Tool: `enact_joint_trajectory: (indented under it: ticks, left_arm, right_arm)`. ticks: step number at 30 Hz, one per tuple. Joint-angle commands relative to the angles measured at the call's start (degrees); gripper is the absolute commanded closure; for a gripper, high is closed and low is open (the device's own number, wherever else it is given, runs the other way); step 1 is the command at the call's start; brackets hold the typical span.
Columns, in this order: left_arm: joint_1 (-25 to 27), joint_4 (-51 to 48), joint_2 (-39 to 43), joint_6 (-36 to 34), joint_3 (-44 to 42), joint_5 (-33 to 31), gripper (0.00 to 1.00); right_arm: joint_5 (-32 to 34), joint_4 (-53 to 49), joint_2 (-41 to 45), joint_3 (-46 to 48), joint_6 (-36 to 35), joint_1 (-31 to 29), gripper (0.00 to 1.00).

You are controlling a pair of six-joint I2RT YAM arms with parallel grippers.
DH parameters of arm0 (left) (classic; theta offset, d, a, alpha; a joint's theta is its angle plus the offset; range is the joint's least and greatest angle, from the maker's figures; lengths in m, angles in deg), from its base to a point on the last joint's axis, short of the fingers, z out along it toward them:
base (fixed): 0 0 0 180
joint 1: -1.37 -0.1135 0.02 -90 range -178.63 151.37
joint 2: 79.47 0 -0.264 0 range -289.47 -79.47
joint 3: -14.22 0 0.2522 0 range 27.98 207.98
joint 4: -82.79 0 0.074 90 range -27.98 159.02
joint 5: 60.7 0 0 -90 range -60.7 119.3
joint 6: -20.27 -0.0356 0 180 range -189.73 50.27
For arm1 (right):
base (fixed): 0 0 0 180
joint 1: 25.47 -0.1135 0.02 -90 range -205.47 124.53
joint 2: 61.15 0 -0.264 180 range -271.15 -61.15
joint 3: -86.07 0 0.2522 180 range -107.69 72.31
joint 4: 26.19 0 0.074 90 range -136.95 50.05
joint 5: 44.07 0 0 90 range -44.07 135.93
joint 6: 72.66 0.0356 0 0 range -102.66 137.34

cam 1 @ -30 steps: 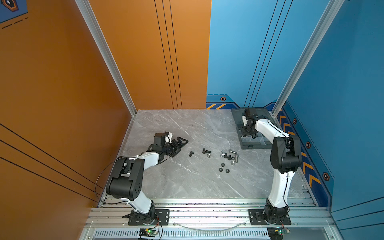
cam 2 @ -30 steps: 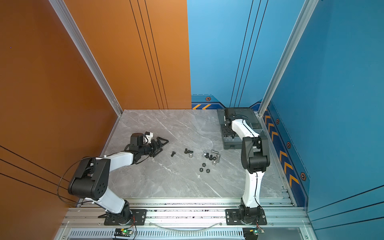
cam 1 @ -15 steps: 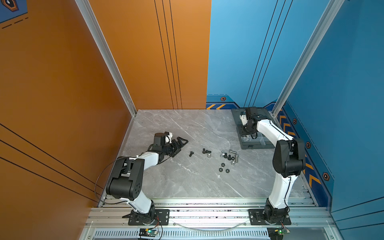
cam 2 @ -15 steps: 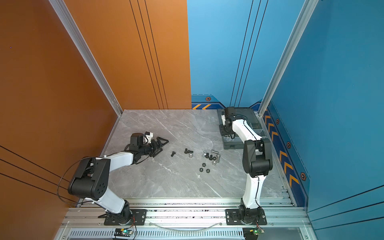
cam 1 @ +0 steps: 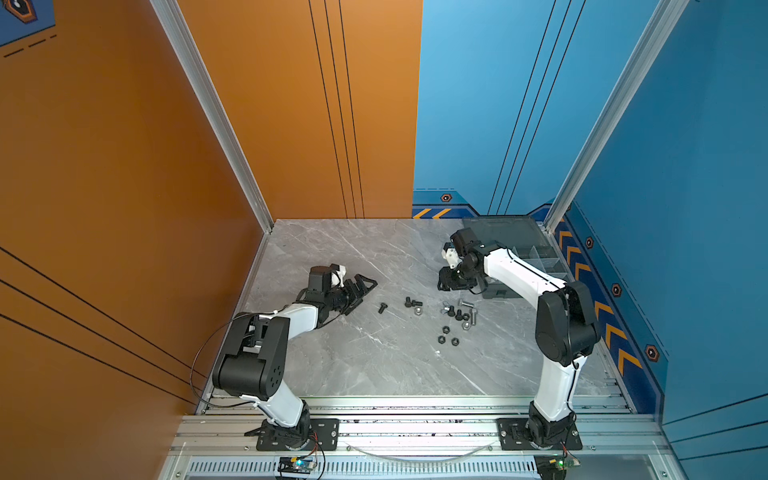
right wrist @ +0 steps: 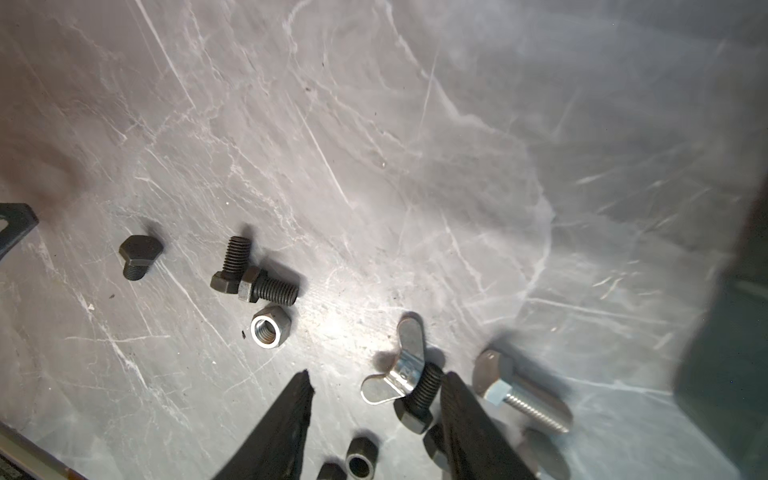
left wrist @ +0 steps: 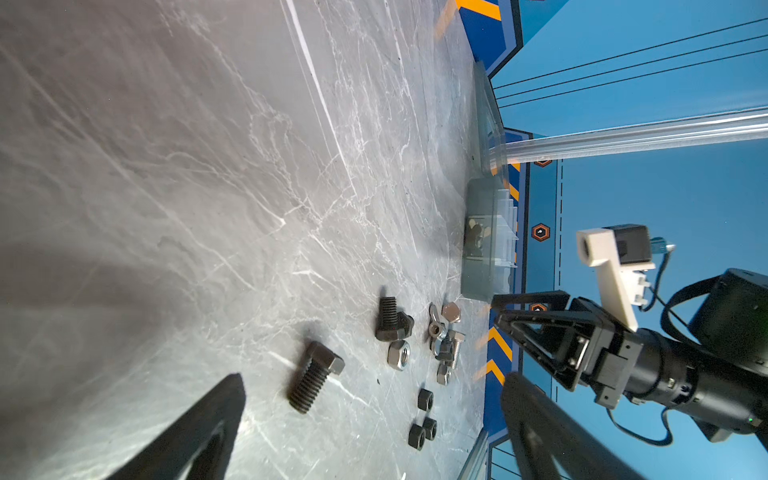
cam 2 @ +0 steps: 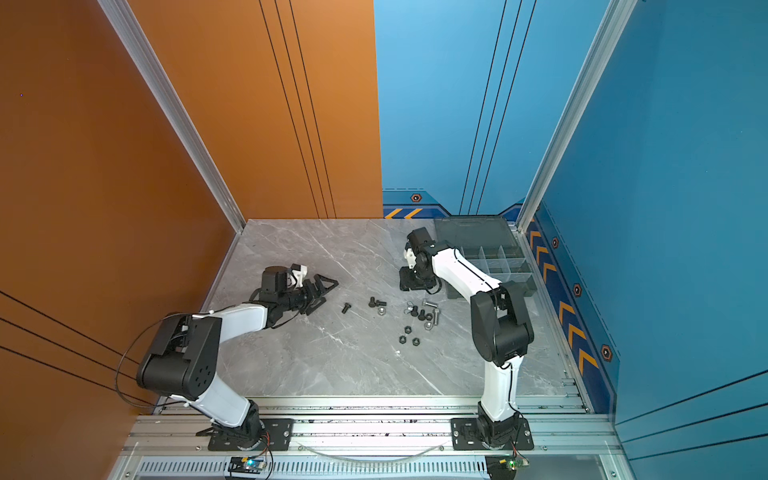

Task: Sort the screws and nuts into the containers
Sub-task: 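Move the open right gripper back over the pile of parts, then lower the right gripper and grasp a silver wing nut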

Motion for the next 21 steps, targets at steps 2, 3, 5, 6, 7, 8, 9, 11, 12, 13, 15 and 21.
enact_joint_trajectory:
  ticks: [2, 3, 5, 6, 7, 8, 9, 11, 12, 13, 15, 21]
  left_arm:
    - [0.3, 0.3, -0.6, 0.0, 0.9, 0.8, 0.02]
    - [0.3, 0.3, -0.5, 0.0, 0.9, 0.8, 0.02]
    - [0.2, 0.3, -0.4, -0.1, 0.7, 0.7, 0.02]
    - [0.2, 0.3, -0.5, -0.1, 0.6, 0.7, 0.02]
    - [0.2, 0.3, -0.5, -0.1, 0.6, 0.7, 0.02]
    - [0.2, 0.3, -0.6, -0.2, 0.6, 0.7, 0.02]
    - [0.2, 0.4, -0.6, -0.2, 0.6, 0.7, 0.02]
    - [0.1, 0.7, -0.8, -0.1, 0.6, 0.8, 0.02]
    - [0.1, 0.7, -0.8, -0.1, 0.4, 0.8, 0.02]
    - [0.1, 0.7, -0.9, -0.1, 0.4, 0.8, 0.02]
    - [0.0, 0.7, -0.9, -0.1, 0.4, 0.9, 0.02]
    - [0.0, 0.8, -1.0, -0.1, 0.3, 0.8, 0.02]
  right_arm:
    - [1.2, 0.9, -1.8, 1.8, 11.4, -1.8, 0.46]
    - [2.2, 1.2, -1.9, 2.1, 12.7, -2.1, 0.47]
    - [3.0, 1.9, -1.9, 2.5, 14.7, -2.7, 0.47]
    - [3.0, 2.3, -1.9, 2.8, 15.7, -2.9, 0.46]
    - [3.2, 2.7, -1.9, 2.9, 16.5, -3.0, 0.46]
    - [3.3, 3.1, -1.9, 3.1, 17.1, -3.2, 0.46]
    - [3.7, 3.3, -2.0, 3.1, 17.5, -3.4, 0.47]
    - [4.6, 3.3, -2.2, 3.1, 17.9, -3.7, 0.46]
    - [4.9, 3.2, -2.2, 3.1, 18.1, -3.8, 0.46]
    - [5.2, 3.2, -2.2, 3.2, 18.3, -3.8, 0.46]
    - [5.9, 3.2, -2.2, 3.4, 18.4, -3.8, 0.46]
    - [7.2, 2.9, -2.9, 3.4, 18.1, -3.6, 0.46]
